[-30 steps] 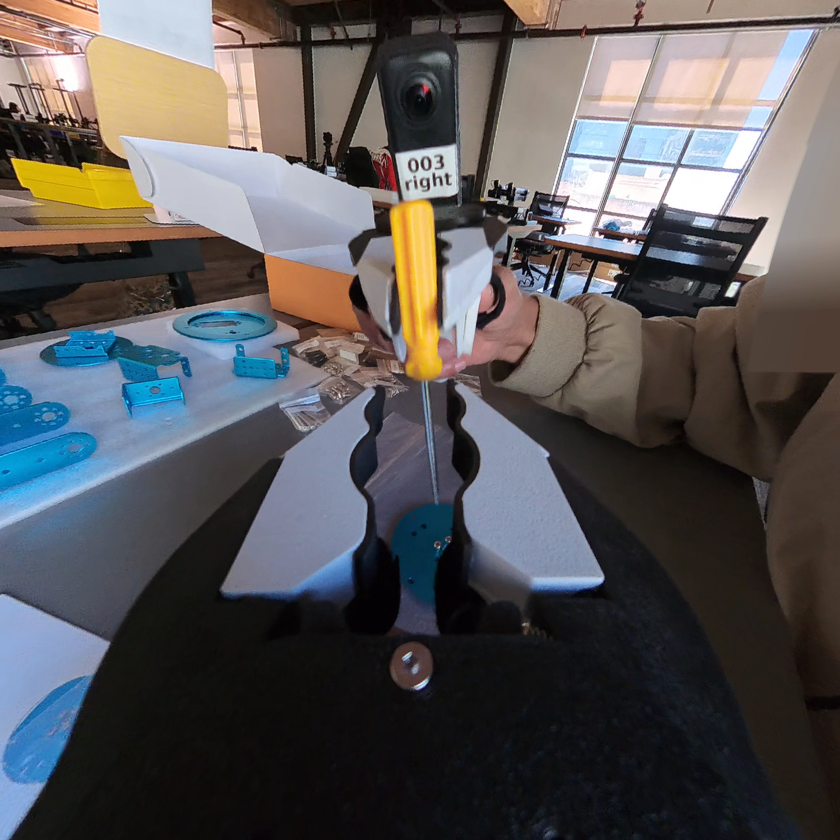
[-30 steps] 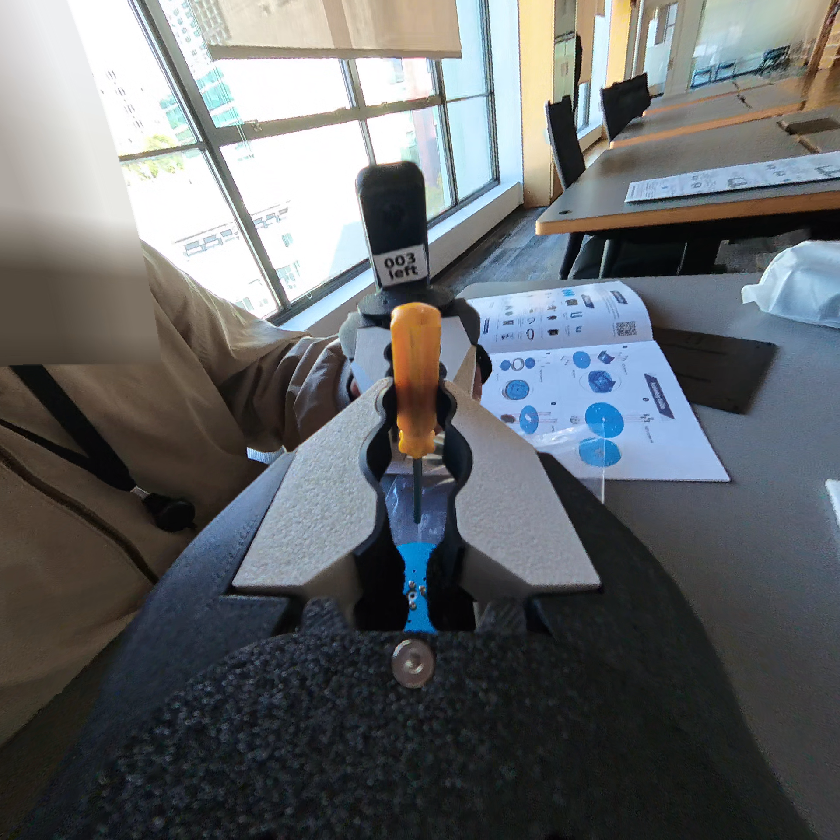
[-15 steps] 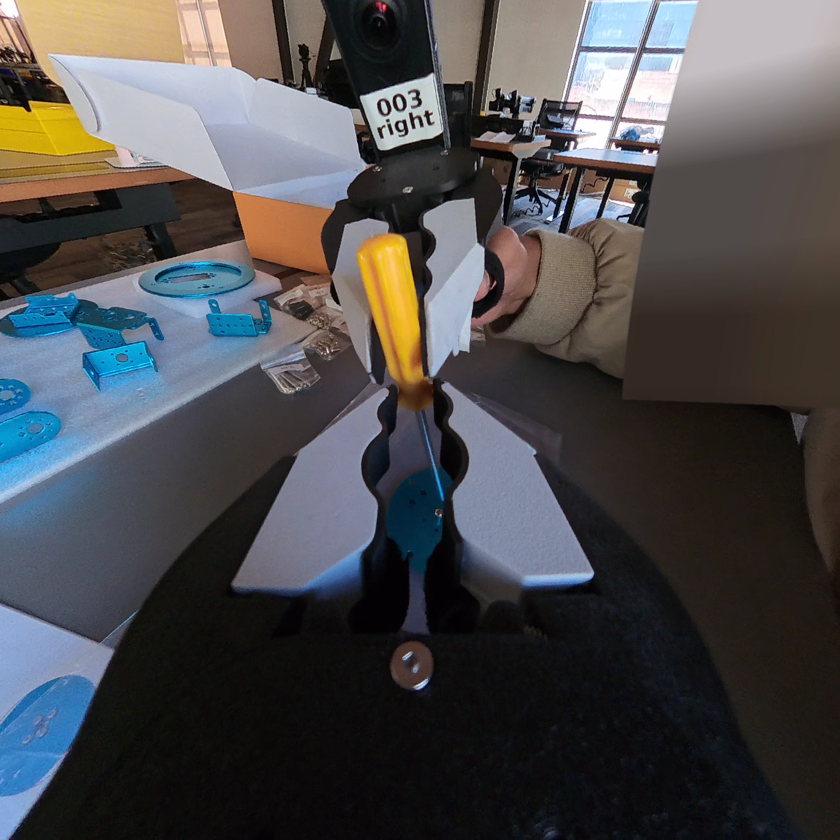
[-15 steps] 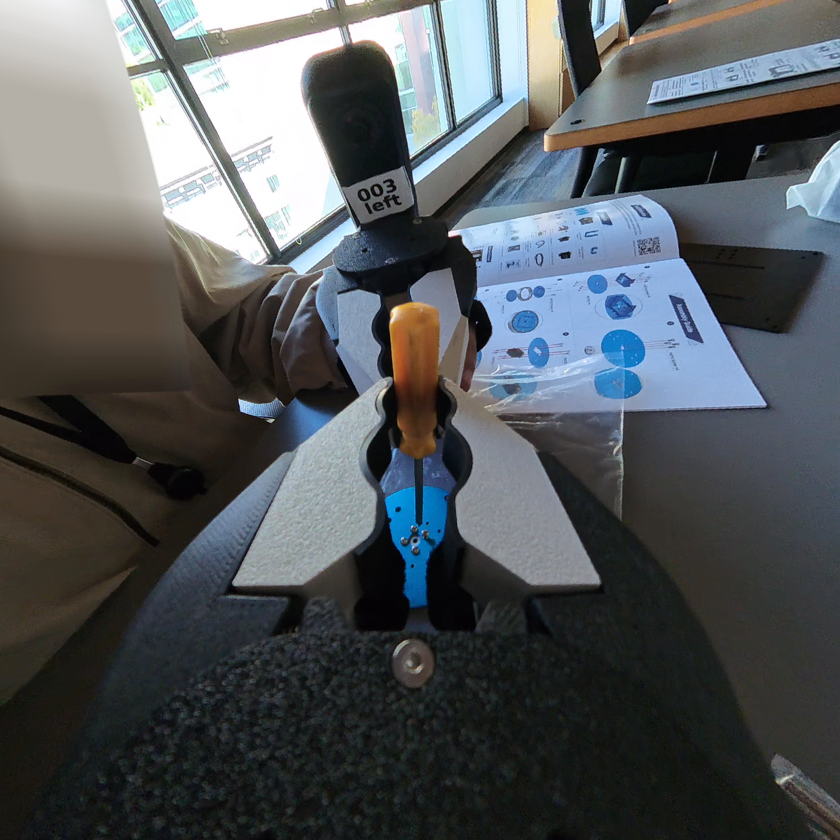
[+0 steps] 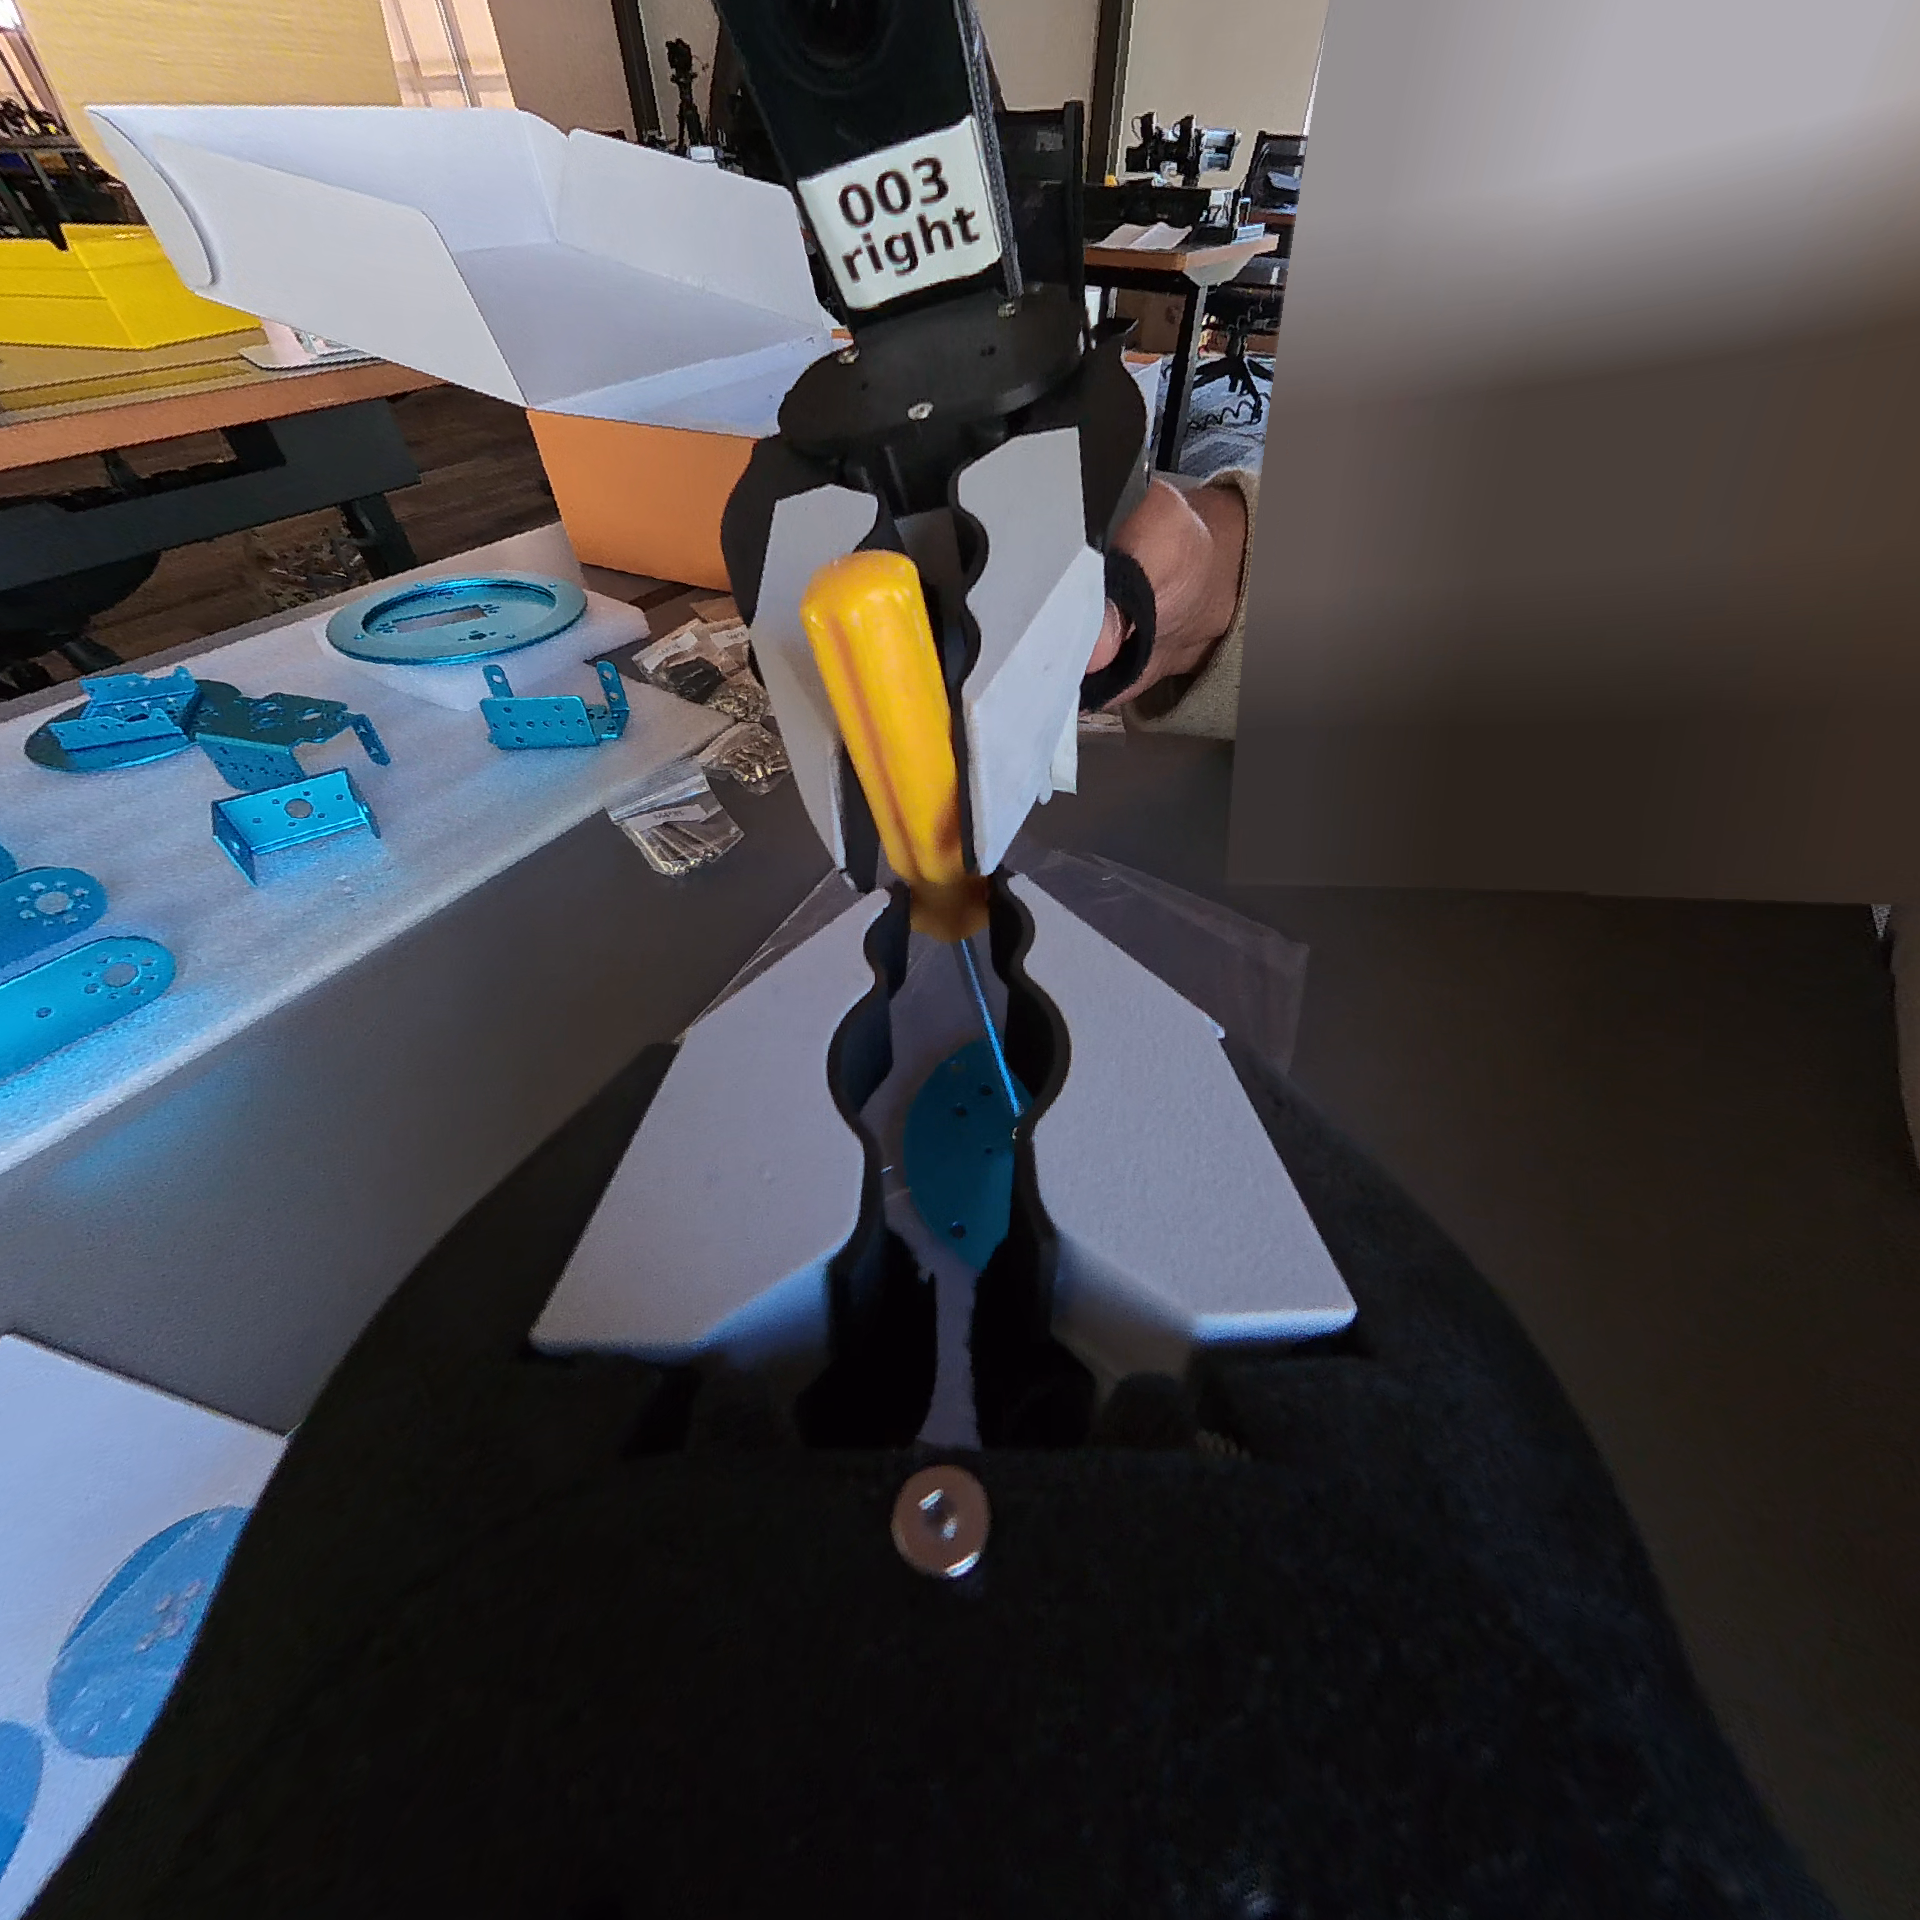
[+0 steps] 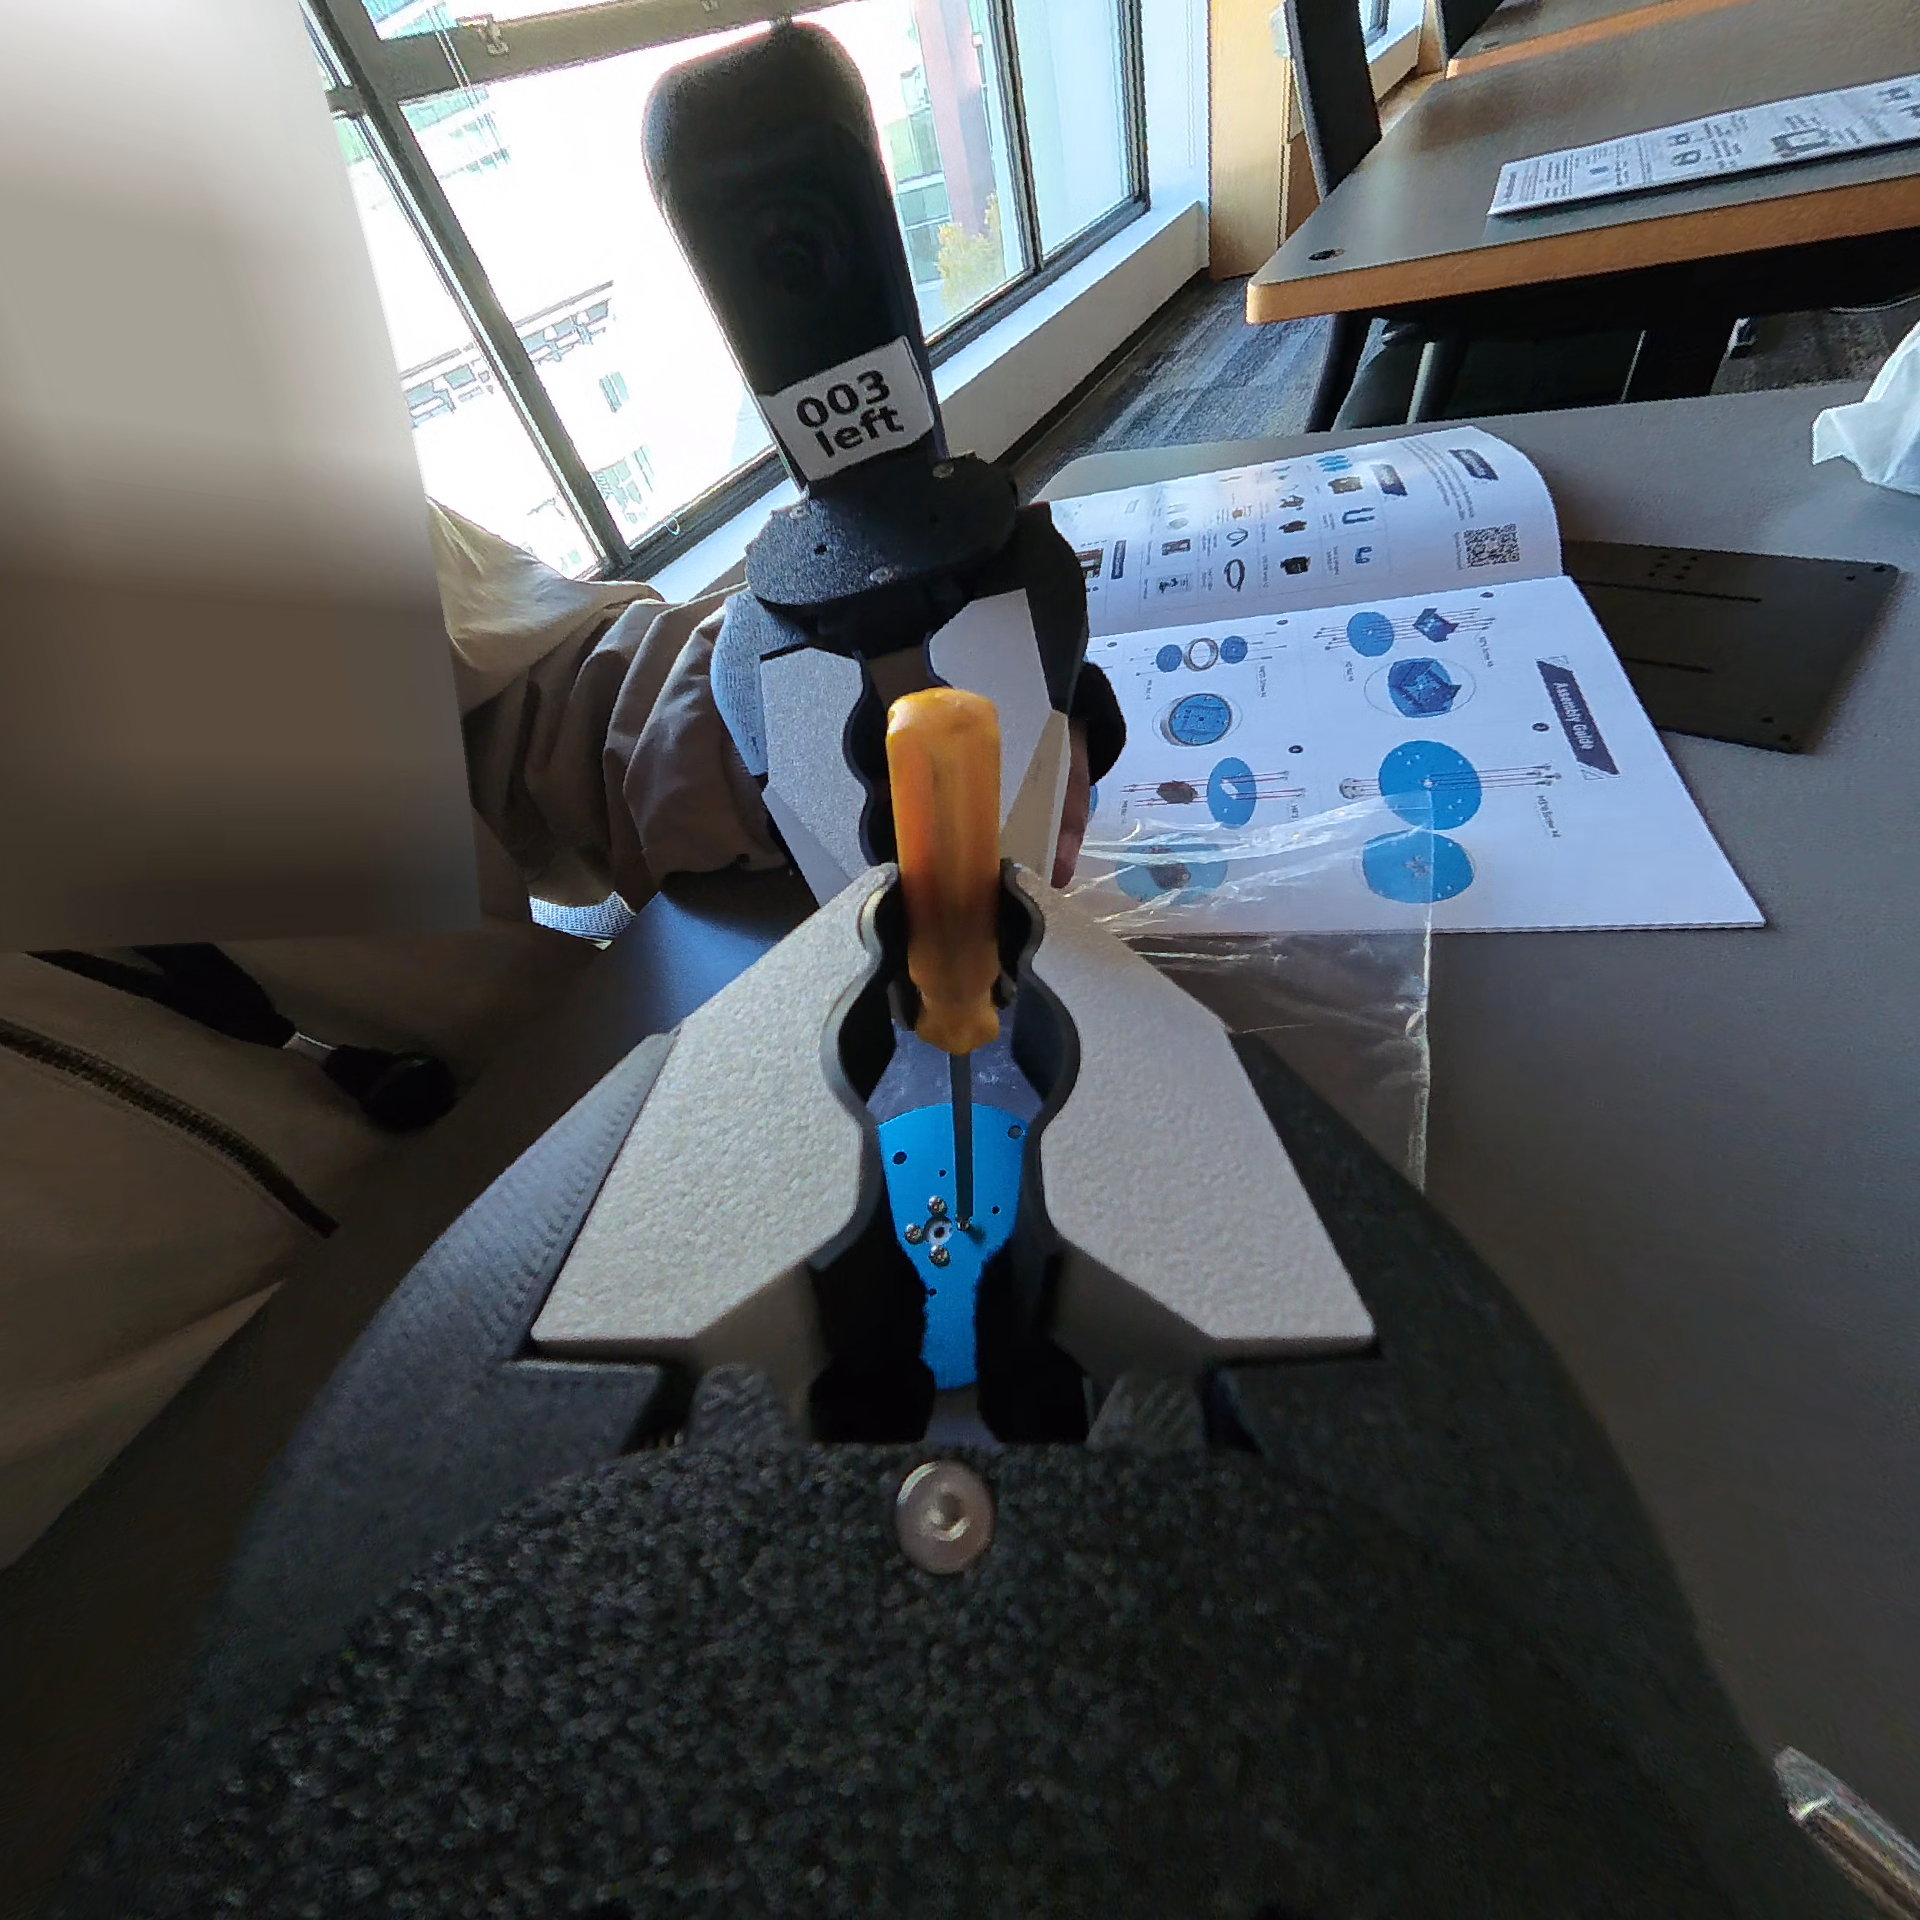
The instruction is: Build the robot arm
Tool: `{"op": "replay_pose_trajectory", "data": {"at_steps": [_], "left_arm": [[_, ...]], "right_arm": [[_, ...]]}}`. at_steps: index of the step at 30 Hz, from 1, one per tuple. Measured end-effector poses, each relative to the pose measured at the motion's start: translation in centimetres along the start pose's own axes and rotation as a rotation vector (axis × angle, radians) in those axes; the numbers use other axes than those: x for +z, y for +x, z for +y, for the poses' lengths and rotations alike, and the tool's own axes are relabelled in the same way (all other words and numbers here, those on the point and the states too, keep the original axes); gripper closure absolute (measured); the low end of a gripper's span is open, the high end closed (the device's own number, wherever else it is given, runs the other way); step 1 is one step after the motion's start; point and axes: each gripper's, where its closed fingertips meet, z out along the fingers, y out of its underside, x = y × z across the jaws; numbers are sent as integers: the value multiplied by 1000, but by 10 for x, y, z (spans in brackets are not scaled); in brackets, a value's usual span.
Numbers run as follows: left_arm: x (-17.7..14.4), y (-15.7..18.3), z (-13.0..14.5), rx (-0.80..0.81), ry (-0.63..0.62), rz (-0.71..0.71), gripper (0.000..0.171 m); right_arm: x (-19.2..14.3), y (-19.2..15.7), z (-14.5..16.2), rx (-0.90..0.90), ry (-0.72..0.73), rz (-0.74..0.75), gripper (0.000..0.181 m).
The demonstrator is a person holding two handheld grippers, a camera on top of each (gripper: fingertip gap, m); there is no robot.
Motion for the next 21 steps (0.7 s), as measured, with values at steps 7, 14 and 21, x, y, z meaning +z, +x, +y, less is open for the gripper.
{"op": "replay_pose_trajectory", "data": {"at_steps": [7,14,21], "left_arm": [[-1,0,1,2,-6,3,157],[-1,0,2,3,-10,6,157],[-1,0,3,7,-13,7,157]], "right_arm": [[1,0,1,3,3,-1,166],[2,0,1,8,6,-5,166],[2,0,2,8,4,-6,166]]}}
